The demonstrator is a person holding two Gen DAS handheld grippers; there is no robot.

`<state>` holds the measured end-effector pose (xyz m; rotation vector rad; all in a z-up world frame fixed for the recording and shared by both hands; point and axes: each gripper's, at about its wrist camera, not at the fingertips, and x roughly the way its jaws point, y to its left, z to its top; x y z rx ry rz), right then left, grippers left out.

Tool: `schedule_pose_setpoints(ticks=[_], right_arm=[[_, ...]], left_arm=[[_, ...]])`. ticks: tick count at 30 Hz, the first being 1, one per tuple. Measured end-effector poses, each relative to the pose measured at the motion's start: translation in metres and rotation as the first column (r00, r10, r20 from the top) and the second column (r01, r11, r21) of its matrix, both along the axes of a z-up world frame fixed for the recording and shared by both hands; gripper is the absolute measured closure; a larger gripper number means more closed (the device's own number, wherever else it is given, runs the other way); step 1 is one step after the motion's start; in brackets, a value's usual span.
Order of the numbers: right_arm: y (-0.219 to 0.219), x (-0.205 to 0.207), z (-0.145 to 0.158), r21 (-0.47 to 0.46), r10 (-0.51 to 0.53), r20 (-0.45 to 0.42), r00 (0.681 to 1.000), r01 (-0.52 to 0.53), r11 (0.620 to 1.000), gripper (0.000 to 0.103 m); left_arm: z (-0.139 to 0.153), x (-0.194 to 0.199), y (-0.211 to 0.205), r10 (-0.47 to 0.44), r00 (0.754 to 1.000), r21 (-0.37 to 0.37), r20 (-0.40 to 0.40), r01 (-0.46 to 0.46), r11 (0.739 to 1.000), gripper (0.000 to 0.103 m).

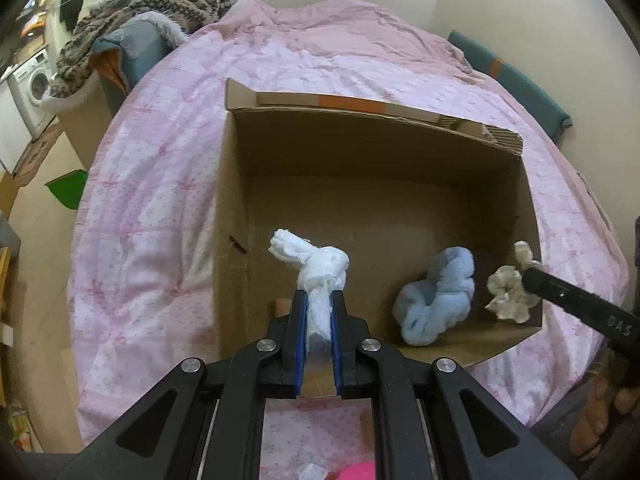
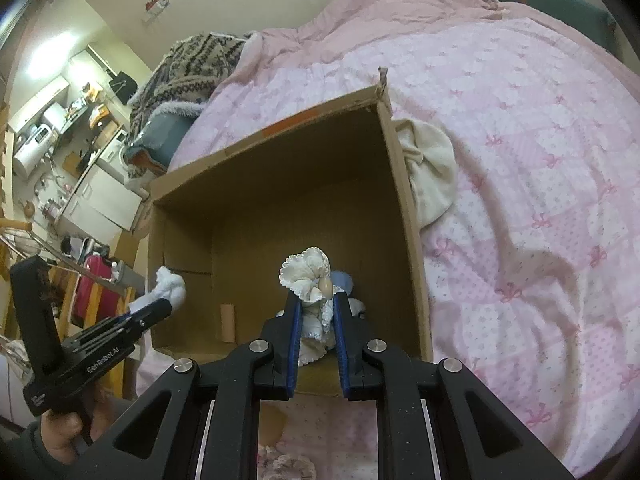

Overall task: Organize soft objects
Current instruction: 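Carry the scrunchie with the right tool into the box and release it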

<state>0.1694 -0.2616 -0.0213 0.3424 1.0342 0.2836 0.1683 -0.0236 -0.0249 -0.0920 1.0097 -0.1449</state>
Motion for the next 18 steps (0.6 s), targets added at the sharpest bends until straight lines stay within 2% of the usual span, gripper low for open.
schedule_pose_setpoints(ticks=[9,15,18], right_arm=[[0.004,0.002,-0.006,-0.023,0.013,-0.027,1.0,-0.014,1.0,0.086],[0.016,0.002,-0.014,-0.022,0.063,-0.067,0.996,-0.065,0.998,0.086],[0.021,0.0,-0.013,-0.039,0.083,-0.058,0.995,-0.085,0.996,0.086]], left_arm=[[0.0,-0.004,-0.014,-0.06,0.998,0.023,0.007,0.059,0.998,0.093],[-0.001,-0.008,-0.018,-0.067,0.998,0.034,0.011,0.067,0.997,0.093],[-0.003,-0.007,-0.017,-0.057,0.998,0.038,0.004,0.057,0.998,0.093]])
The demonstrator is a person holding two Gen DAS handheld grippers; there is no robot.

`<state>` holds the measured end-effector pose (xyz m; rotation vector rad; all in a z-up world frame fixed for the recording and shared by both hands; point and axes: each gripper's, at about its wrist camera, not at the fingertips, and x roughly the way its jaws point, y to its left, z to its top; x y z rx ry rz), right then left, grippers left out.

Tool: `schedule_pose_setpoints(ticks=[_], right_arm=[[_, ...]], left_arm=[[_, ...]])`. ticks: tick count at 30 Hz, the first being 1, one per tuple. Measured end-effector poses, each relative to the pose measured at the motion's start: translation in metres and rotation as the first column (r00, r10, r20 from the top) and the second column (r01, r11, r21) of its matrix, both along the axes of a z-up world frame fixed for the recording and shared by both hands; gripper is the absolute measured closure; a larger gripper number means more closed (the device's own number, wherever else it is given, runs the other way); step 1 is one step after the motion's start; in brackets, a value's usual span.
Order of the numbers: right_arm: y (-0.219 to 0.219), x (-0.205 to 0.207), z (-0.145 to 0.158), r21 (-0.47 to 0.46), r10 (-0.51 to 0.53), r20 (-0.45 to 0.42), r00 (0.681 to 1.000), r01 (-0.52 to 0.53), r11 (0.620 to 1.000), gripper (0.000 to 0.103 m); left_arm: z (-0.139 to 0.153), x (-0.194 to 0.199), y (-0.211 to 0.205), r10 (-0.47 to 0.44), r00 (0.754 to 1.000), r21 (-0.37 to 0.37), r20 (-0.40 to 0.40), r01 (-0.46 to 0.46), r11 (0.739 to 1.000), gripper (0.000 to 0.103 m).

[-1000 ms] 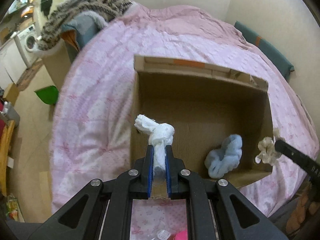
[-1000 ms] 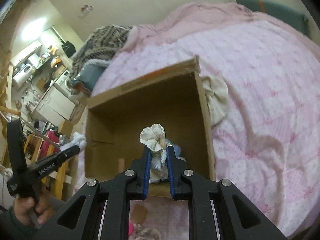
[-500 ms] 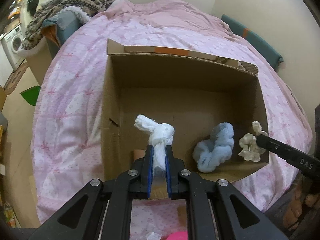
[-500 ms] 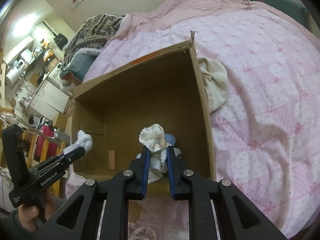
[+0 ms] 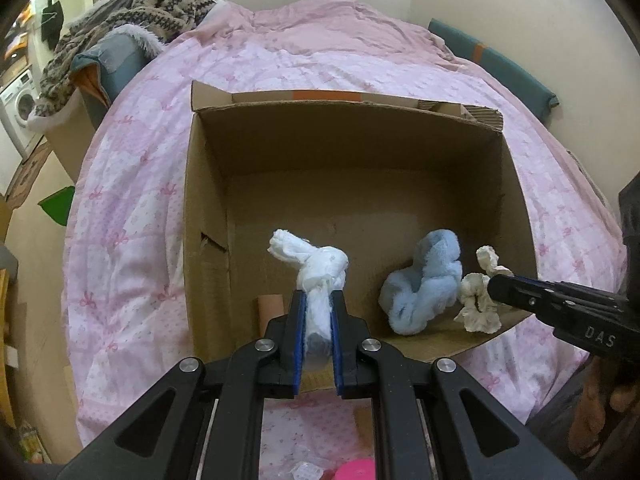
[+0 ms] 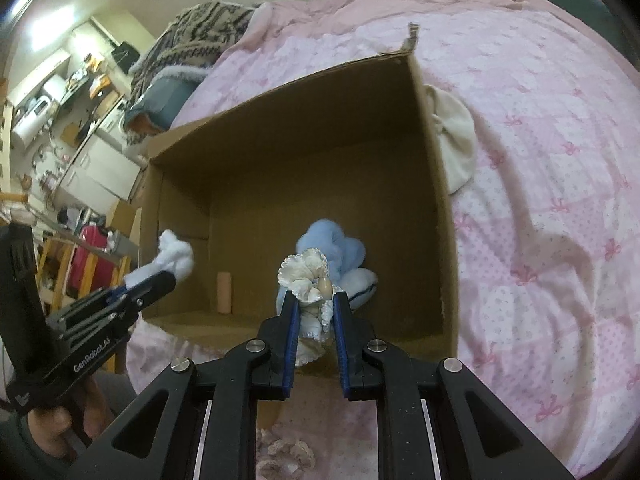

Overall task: Organize soft objects
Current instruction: 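Carry the scrunchie with the right tool into the box and release it, then lower the white sock into the box and open the left tool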

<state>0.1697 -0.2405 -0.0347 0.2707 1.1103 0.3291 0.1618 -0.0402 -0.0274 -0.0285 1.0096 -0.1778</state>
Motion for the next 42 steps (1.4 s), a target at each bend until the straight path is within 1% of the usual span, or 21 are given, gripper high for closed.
schedule_pose_setpoints(ticks=[12,14,17,20,22,23,24,25,28,29,30,31,33,35,36,39,42], right_arm=[[-0.004,0.002,0.0,0.013,-0.014,-0.006,1.0,0.014,1.0,0.085],[-0.004,0.002,-0.001,0.016,-0.015,-0.008,1.0,0.015,1.0,0.081],[-0.004,0.004,-0.002,0.03,-0.013,-0.017,1.0,0.014,0.999,0.08],[-0.004,0.004,-0.002,0.044,-0.012,-0.009,1.0,0.013,0.999,0.075],[-0.005,0.003,-0.001,0.052,-0.014,0.0,1.0,0.014,0.999,0.068],[-0.004,0.002,0.001,0.055,-0.017,0.005,1.0,0.017,0.998,0.056],[-0.006,0.0,0.002,0.061,-0.023,0.014,1.0,0.022,0.998,0.039],[-0.007,0.0,0.004,0.065,-0.029,0.025,0.999,0.028,0.998,0.036],[-0.008,0.001,0.007,0.065,-0.039,0.038,0.998,0.037,0.997,0.036],[-0.009,0.001,0.008,0.067,-0.045,0.04,0.998,0.042,0.997,0.036],[-0.01,0.001,0.009,0.068,-0.05,0.04,0.998,0.047,0.997,0.036],[-0.01,0.002,0.009,0.068,-0.055,0.039,0.998,0.052,0.996,0.036],[-0.012,0.002,0.008,0.068,-0.067,0.036,0.997,0.064,0.996,0.033],[-0.014,0.002,0.008,0.068,-0.077,0.032,0.996,0.075,0.995,0.033],[-0.015,0.002,0.008,0.069,-0.081,0.032,0.996,0.079,0.995,0.032],[-0.016,0.002,0.008,0.072,-0.087,0.025,0.996,0.085,0.994,0.028],[-0.015,0.004,0.007,0.069,-0.091,0.011,0.996,0.09,0.994,0.028]], left_arm=[[-0.002,0.0,0.0,0.004,1.0,0.016,-0.002,-0.004,1.0,0.092],[-0.002,-0.001,-0.002,-0.002,1.0,0.016,-0.004,0.002,1.0,0.092],[-0.003,-0.001,-0.003,-0.01,1.0,0.017,-0.008,0.01,1.0,0.091],[-0.004,-0.001,-0.004,-0.019,1.0,0.019,-0.01,0.019,1.0,0.09],[-0.004,-0.001,-0.005,-0.021,1.0,0.023,-0.009,0.021,1.0,0.09],[-0.004,-0.001,-0.005,-0.021,1.0,0.022,-0.009,0.021,1.0,0.09],[-0.005,-0.001,-0.004,-0.021,1.0,0.022,-0.009,0.021,1.0,0.089],[-0.005,-0.001,-0.004,-0.02,1.0,0.022,-0.011,0.02,1.0,0.089],[-0.004,0.0,-0.004,-0.017,1.0,0.024,-0.014,0.017,1.0,0.081],[-0.003,0.0,-0.004,-0.016,1.0,0.026,-0.011,0.016,1.0,0.075],[-0.003,-0.001,-0.004,-0.017,1.0,0.03,-0.007,0.017,0.999,0.066],[-0.002,-0.001,-0.004,-0.018,1.0,0.033,-0.001,0.018,0.999,0.061],[0.001,-0.003,-0.004,-0.021,1.0,0.04,0.017,0.021,0.999,0.046],[0.004,-0.003,-0.004,-0.023,0.999,0.043,0.028,0.021,0.999,0.039],[0.005,-0.004,-0.004,-0.022,0.999,0.043,0.032,0.021,0.999,0.038],[0.005,-0.003,-0.003,-0.02,0.999,0.041,0.03,0.019,0.999,0.037],[0.003,-0.002,-0.002,-0.011,1.0,0.044,0.015,0.01,0.999,0.037]])
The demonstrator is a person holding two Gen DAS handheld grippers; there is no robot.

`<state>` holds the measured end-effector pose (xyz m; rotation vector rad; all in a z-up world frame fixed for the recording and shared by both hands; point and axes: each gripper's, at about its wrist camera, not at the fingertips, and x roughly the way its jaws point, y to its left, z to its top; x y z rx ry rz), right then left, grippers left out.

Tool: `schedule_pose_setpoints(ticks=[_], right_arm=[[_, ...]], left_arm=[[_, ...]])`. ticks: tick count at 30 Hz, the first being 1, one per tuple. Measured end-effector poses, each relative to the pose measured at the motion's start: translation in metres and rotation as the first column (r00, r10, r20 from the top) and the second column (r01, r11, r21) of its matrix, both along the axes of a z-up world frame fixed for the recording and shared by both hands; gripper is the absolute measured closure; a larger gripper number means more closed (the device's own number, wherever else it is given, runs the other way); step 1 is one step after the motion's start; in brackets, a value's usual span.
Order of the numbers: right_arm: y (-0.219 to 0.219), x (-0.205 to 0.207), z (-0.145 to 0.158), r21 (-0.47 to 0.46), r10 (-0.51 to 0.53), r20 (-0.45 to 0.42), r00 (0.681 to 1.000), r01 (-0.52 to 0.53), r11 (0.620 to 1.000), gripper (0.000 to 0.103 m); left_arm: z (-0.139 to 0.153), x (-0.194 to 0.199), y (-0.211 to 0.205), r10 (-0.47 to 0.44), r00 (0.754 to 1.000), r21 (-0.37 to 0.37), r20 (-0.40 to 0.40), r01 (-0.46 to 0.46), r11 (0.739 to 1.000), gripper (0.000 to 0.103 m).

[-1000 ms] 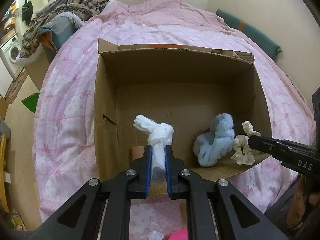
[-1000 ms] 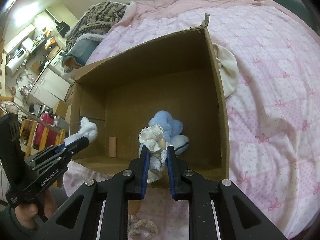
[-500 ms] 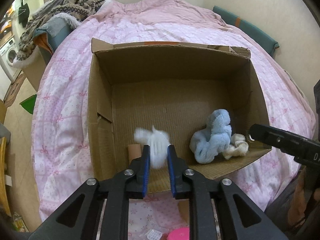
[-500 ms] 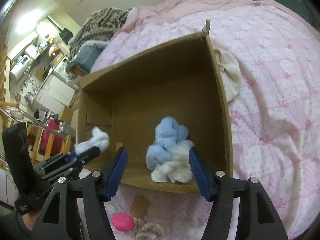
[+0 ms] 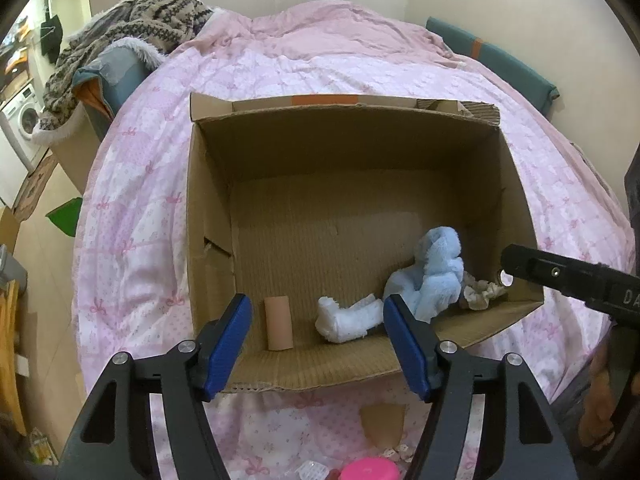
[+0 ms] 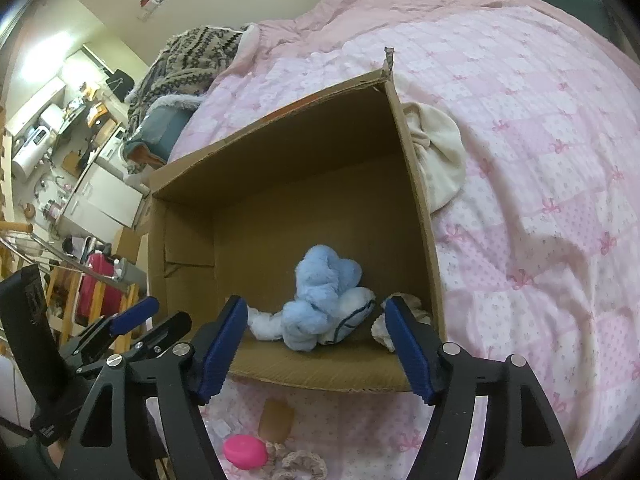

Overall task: Organize soft objects
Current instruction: 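Lower the white sock into the box and open the left tool, then withdraw both tools from the box toward the remaining items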

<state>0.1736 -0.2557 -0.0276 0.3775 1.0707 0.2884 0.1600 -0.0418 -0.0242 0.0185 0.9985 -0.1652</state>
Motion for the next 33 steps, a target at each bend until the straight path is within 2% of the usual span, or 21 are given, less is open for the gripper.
schedule_pose_setpoints(ticks=[8,12,16,21,26,33], right_arm=[[0.003,-0.01,0.006,-0.028,-0.007,0.019,1.0,0.008,1.0,0.028],[0.002,-0.018,0.007,-0.045,-0.009,0.017,1.0,0.01,0.999,0.027],[0.004,-0.033,0.012,-0.069,0.027,0.022,0.999,-0.026,0.997,0.028],[0.004,-0.047,0.013,-0.033,0.014,0.02,1.0,-0.013,0.999,0.027],[0.011,-0.06,0.009,-0.037,0.03,0.001,1.0,-0.03,0.999,0.028],[0.018,-0.079,0.005,-0.021,0.038,-0.023,0.999,-0.038,0.999,0.028]], left_arm=[[0.01,-0.01,0.009,0.026,0.999,-0.003,0.02,-0.026,1.0,0.037],[0.018,-0.021,0.02,0.03,1.0,-0.023,0.005,-0.029,0.999,0.037],[0.023,-0.035,0.033,0.055,0.998,-0.003,0.012,-0.055,0.998,0.037],[0.023,-0.045,0.044,0.085,0.996,-0.026,-0.019,-0.085,0.996,0.037],[0.02,-0.057,0.043,0.096,0.995,0.006,-0.033,-0.096,0.995,0.037],[0.004,-0.074,0.049,0.138,0.984,-0.013,-0.115,-0.141,0.99,0.037]])
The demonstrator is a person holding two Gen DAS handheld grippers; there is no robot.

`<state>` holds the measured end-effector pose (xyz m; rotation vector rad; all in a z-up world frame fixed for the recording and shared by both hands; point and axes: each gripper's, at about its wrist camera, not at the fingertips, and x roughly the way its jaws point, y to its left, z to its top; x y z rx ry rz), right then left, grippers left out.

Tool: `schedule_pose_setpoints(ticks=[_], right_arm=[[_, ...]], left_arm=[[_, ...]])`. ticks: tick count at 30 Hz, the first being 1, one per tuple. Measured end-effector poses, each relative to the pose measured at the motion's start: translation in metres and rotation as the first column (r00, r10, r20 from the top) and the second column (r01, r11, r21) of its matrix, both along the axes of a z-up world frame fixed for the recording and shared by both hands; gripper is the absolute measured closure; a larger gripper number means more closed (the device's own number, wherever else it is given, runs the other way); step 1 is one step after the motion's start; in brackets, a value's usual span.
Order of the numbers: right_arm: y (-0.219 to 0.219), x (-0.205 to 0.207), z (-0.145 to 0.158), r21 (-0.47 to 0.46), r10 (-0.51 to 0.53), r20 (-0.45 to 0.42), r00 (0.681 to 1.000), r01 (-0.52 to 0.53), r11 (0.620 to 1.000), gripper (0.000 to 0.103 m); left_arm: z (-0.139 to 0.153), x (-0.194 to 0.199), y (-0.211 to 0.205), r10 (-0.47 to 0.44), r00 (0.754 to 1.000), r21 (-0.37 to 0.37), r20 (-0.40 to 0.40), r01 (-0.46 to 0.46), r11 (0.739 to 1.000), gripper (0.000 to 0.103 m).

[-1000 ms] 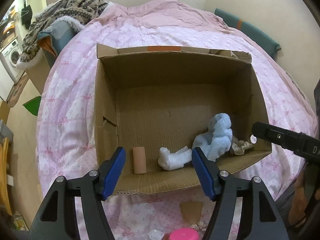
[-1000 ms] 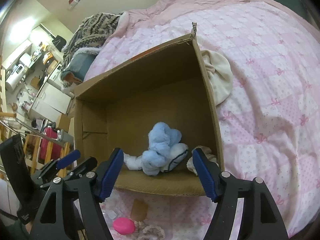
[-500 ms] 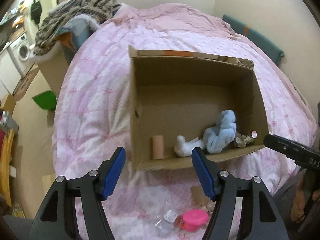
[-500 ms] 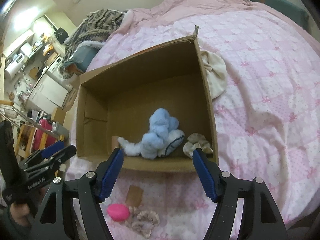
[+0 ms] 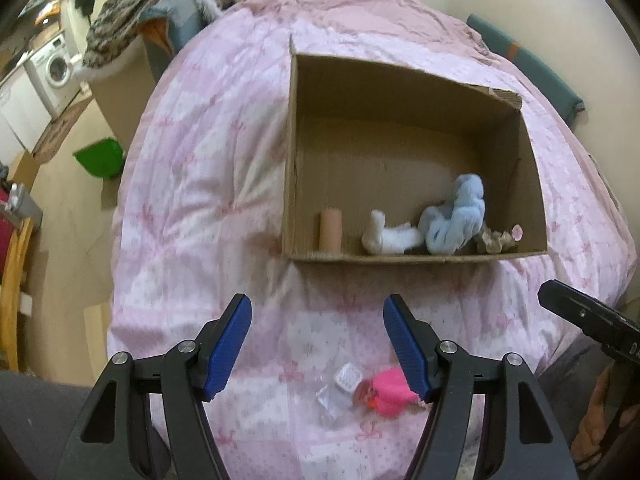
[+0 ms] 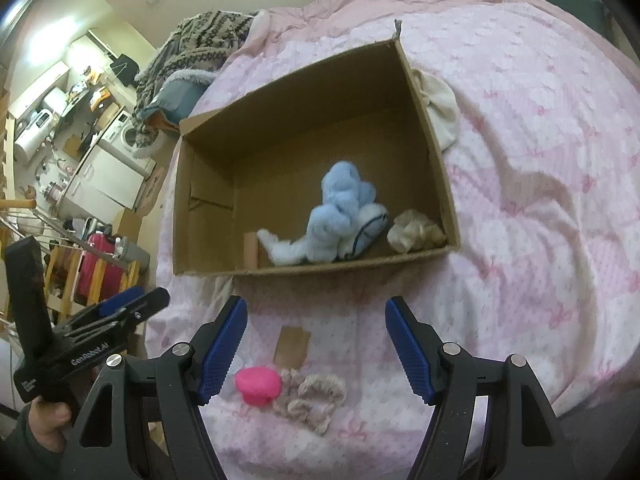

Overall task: Organize soft objects
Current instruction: 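Withdraw both tools from the box toward the remaining items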

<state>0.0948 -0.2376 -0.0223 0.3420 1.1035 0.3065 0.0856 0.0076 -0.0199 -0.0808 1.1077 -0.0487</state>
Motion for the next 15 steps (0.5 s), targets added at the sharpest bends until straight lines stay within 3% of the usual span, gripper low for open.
schedule_pose_setpoints(ticks=[15], right_arm=[[0.016,-0.017,-0.025,-0.037,0.04,-0.098,0.994,-0.043,0.998,0.028]], left_arm=[[-0.033,-0.016,0.007,0.089,0.988,-0.031,-0.125,-0.093,0.995,0.037]])
